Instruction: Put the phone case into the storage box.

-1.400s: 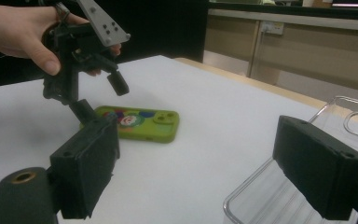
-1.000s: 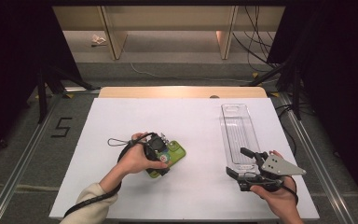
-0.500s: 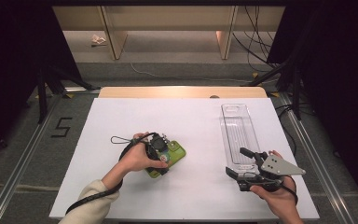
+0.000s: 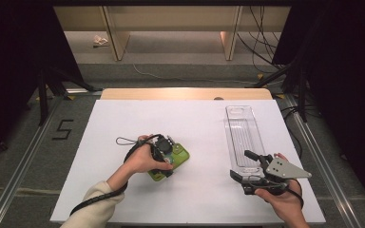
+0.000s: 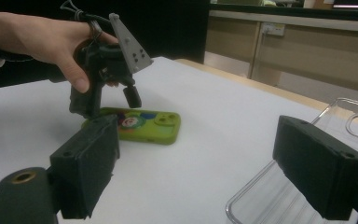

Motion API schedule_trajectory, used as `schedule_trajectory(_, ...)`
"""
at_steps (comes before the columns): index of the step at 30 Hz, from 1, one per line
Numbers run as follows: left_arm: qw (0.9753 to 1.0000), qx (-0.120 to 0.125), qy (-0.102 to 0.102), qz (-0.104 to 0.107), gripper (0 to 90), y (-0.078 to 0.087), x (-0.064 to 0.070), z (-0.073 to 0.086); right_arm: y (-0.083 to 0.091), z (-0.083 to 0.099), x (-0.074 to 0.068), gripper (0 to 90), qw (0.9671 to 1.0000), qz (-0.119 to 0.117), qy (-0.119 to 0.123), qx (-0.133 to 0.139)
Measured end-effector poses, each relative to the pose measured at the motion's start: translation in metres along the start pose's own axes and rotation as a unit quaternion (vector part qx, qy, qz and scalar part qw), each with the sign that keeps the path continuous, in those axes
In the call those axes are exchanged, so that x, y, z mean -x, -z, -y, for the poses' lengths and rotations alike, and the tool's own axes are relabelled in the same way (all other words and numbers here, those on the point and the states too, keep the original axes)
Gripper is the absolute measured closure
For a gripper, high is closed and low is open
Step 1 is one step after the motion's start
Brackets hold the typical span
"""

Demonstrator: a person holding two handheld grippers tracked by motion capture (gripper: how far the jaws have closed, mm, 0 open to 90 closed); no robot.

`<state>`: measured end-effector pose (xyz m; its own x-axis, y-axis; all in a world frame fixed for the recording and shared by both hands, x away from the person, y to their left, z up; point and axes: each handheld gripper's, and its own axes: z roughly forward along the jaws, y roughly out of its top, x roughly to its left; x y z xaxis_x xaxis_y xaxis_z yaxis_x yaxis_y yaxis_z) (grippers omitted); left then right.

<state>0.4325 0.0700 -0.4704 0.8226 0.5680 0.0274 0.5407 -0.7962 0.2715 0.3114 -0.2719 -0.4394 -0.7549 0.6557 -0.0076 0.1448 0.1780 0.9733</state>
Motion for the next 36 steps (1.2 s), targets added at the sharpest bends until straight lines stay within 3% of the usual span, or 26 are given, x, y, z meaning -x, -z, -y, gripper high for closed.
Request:
schedule_trajectory(19, 0.9994, -0.030, 0.004, 0.018, 5.3, -0.0027, -0.0028, -0.0066, -0.0004, 0.0003, -0.0002, 15.7, 1.0000, -0.001, 0.001, -0.002)
schedule_trajectory(26, 0.9993, -0.029, 0.012, 0.021, 5.3, -0.0039, -0.0033, -0.0074, -0.0003, 0.0003, 0.0000, 15.7, 1.0000, 0.000, 0.001, -0.001)
schedule_trajectory(36, 0.9990, -0.038, 0.006, 0.022, 5.8, -0.0036, -0.0040, -0.0092, -0.0003, 0.0003, -0.0001, 15.7, 1.0000, 0.000, 0.001, -0.002)
